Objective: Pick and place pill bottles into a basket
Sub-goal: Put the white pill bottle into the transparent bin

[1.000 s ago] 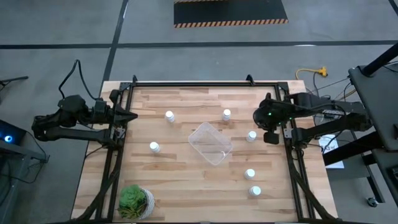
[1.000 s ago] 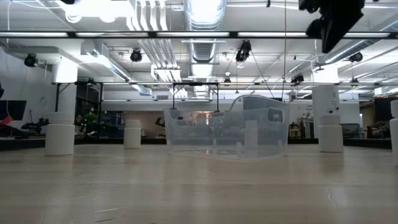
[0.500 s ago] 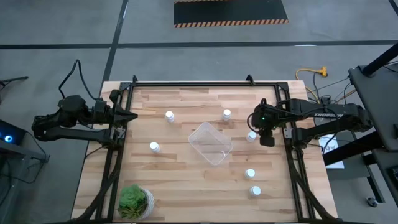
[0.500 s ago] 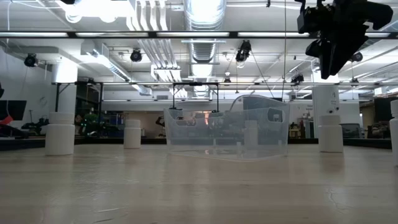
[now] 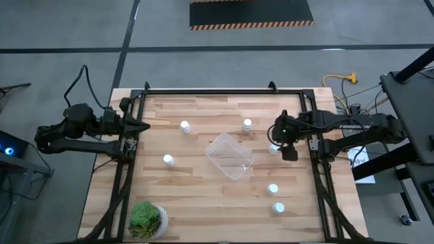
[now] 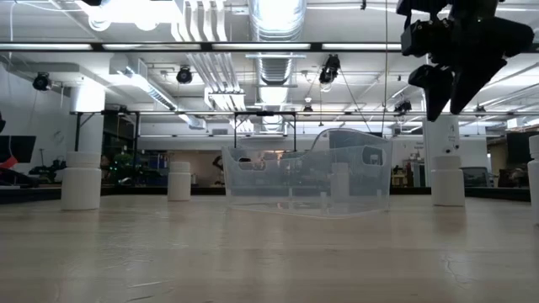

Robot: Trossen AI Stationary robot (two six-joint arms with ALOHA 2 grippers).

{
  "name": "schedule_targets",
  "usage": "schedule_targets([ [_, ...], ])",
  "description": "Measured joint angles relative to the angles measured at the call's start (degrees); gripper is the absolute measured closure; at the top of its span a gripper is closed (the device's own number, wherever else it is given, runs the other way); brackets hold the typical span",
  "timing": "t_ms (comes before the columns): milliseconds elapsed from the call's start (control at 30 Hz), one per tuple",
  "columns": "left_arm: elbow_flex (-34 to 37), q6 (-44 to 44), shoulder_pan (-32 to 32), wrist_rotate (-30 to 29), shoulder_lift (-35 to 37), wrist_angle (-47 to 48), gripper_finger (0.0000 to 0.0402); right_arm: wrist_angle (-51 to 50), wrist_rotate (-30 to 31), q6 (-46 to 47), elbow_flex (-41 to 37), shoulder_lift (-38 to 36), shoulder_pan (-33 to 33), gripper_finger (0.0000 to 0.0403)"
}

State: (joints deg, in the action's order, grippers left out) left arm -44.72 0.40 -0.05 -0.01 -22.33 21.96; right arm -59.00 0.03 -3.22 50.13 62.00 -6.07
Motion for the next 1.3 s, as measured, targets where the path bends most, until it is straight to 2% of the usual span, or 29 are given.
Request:
schedule_targets([
  [400, 0.0, 0.0, 0.0, 0.0, 0.0, 0.0, 0.0402, 5.7, 0.1, -1.4, -5.5, 0.0, 0.0, 0.0149],
  [1000, 0.0, 0.0, 0.0, 0.0, 0.0, 0.0, 0.0402, 8.8, -0.5, -7.1, -5.7, 6.7, -2.2, 0.0150],
  [1300, 0.0, 0.0, 0.0, 0.0, 0.0, 0.0, 0.0402, 9.1, -1.5, -9.0, -6.3, 7.6, -3.8, 0.0152],
])
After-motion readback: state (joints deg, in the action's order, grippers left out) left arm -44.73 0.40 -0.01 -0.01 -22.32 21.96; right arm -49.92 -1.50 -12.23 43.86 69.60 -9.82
